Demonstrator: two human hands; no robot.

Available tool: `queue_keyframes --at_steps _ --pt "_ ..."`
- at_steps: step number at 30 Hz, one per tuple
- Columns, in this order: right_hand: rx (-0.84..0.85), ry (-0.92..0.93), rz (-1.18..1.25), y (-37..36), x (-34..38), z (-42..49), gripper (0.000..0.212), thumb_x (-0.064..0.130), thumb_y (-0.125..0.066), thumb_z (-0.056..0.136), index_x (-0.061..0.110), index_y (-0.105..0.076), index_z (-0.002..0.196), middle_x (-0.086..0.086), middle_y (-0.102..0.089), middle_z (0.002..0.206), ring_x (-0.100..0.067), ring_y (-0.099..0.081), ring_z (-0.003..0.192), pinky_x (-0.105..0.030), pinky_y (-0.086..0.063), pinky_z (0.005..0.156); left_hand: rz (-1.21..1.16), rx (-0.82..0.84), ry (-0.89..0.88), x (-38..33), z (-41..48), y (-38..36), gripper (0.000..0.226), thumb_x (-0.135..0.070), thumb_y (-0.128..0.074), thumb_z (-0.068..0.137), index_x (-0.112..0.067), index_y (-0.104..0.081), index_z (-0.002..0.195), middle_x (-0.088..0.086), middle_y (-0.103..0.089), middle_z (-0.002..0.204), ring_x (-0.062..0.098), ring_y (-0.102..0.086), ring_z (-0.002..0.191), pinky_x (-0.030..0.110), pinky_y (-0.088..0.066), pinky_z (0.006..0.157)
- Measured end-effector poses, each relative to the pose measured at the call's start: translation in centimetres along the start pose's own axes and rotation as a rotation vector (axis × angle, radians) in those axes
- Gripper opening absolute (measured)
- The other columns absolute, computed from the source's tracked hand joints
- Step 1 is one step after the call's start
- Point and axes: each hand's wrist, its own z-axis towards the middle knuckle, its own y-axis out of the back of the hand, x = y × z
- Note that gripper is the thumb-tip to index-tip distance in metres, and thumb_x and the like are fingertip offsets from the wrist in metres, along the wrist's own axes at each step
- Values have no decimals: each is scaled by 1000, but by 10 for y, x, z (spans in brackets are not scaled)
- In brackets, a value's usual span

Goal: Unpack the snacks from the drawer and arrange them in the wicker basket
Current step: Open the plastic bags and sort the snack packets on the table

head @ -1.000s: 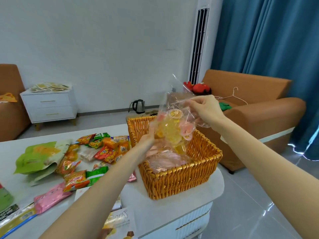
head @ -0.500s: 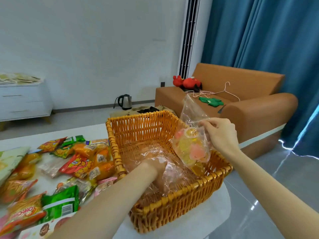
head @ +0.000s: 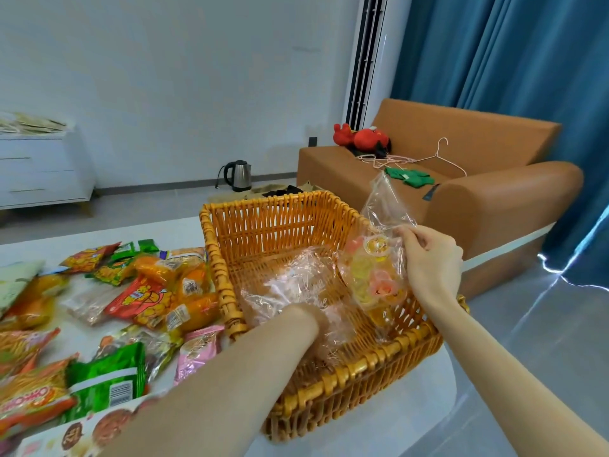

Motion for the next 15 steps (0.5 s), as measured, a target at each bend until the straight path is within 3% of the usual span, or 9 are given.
queue_keyframes --at_steps 3,7,10,15 --pt "-59 0 15 -2 0 -2 25 29 -51 98 25 -75 95 9 -66 73 -10 -56 69 -27 -39 56 -30 21 -5 1 -4 -1 42 -30 -54 96 -6 -54 130 3 -58 102 17 -58 84 25 -49 70" --pt "-161 8 79 0 3 -5 25 27 -50 99 22 -75 99 18 -60 73 -3 -55 68 -23 -44 59 18 -91 -20 2 -15 6 27 -5 -52 95 1 -58 120 13 -59 124 25 -60 110 34 -50 90" --pt "-201 4 92 2 4 -7 25 25 -50 100 20 -75 102 20 -59 78 5 -54 69 -13 -40 61 59 -195 -11 0 -16 9 30 4 -52 91 1 -56 121 13 -59 123 24 -62 109 28 -51 81" --pt "-214 -6 104 0 5 -5 27 27 -48 101 23 -74 105 15 -68 95 3 -57 78 -7 -38 65 -138 -490 110 15 -18 16 20 1 -55 89 -4 -60 108 1 -55 83 17 -59 80 23 -53 77"
